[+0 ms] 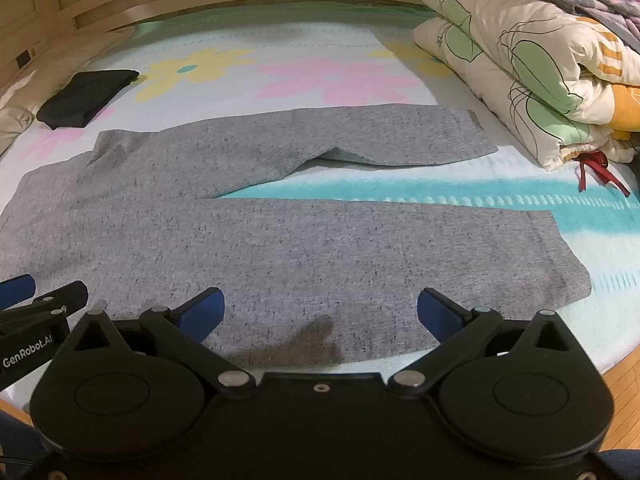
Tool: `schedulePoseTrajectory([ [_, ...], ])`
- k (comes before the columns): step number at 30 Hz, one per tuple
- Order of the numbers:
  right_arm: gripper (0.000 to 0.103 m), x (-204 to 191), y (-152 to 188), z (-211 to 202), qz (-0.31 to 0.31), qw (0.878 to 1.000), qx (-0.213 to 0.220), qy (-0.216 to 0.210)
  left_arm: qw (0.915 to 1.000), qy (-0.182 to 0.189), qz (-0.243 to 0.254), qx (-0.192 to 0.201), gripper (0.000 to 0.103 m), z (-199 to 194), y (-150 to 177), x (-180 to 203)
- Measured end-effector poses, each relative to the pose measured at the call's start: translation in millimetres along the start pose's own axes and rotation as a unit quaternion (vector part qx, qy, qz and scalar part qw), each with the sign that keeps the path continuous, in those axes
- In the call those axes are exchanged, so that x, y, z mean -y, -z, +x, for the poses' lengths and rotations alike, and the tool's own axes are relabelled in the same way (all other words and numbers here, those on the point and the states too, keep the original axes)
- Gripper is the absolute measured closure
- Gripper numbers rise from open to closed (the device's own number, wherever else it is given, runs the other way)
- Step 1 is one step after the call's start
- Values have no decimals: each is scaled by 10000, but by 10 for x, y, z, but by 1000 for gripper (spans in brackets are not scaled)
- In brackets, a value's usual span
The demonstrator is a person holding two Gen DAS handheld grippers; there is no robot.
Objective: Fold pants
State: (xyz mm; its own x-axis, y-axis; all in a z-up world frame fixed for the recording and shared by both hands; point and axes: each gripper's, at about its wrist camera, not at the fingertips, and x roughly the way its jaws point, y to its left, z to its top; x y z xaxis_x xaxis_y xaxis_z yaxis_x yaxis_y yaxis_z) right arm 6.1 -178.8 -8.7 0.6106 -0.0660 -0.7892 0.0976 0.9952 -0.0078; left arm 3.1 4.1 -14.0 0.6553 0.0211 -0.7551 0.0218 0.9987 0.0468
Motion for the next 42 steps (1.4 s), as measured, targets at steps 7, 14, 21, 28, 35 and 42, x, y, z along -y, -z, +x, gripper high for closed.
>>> schedulePoseTrajectory([
  [7,1,-3,-4,6,-5,10000,-16,-12,10000,-9,19,-14,46,5,8,16],
  [14,1,-7,-5,7,-3,10000,-16,-12,10000,-18,12,-27,46,9,9,16],
  [21,1,-14,-1,21,20,10000,-43,-41,10000,-15,4,-47,46,31,10,0],
  [28,1,-14,-9,41,51,9999,-67,-64,10000,-83,12,-19,46,68,25,0],
  [35,1,-42,-7,-24,-49,9990,374,227,9987,-226,294,362,46,21,68,115],
  [42,1,-49,62,-126,-321,9909,1168,595,9983,-248,434,306,46,-116,43,158],
])
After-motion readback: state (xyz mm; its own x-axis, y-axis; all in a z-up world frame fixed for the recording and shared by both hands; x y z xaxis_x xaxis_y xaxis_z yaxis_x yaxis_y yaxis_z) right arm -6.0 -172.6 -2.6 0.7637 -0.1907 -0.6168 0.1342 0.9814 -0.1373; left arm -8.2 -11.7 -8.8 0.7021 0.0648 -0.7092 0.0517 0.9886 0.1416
